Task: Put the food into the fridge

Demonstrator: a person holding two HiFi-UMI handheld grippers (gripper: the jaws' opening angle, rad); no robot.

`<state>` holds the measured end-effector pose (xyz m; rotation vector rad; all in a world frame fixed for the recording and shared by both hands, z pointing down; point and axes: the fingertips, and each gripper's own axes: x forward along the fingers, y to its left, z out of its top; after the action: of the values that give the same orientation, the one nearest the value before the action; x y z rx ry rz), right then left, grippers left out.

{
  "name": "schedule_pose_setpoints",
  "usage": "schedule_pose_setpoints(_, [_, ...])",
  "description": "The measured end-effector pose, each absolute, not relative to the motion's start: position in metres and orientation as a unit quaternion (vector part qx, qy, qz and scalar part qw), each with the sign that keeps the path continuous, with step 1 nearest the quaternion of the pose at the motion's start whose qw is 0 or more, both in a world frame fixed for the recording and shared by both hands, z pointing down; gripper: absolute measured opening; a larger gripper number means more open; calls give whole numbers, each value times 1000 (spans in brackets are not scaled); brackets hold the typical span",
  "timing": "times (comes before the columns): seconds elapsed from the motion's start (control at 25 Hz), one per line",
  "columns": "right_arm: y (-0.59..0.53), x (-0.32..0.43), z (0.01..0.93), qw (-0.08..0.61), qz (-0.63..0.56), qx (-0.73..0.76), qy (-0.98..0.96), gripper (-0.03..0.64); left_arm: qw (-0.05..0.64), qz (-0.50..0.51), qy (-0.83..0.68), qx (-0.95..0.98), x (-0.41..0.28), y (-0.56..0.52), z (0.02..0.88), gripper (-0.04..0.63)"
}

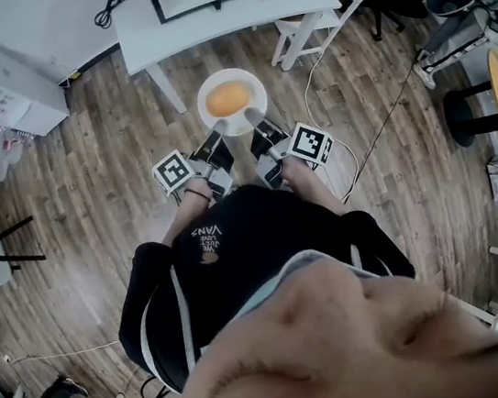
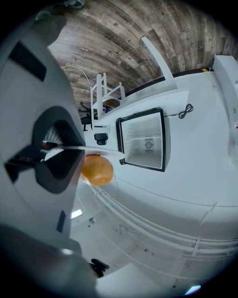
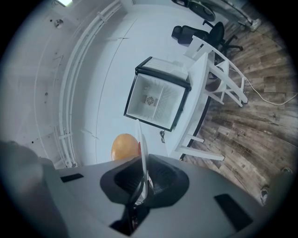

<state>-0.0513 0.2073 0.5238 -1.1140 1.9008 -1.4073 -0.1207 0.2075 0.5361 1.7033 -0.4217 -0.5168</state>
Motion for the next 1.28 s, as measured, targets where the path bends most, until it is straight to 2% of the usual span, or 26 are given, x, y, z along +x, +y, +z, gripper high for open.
schedule_pose_setpoints(0.48, [175, -42, 525, 256, -523, -408, 703, 27, 615, -228, -183, 732, -110, 176, 539, 29])
schedule_pose_setpoints(0.64, [164, -33, 530, 234, -524, -424, 701, 27, 612, -232, -188, 732, -107, 164, 537, 29])
schedule_pose_setpoints(0.8, [162, -38, 526, 254, -519, -398, 713, 26, 606, -239, -189, 735, -107, 164, 540, 31])
schedule_pose_setpoints(1.28, [89, 9, 524, 245, -533, -380, 716, 26, 604, -243, -213, 728, -60, 94, 537, 31])
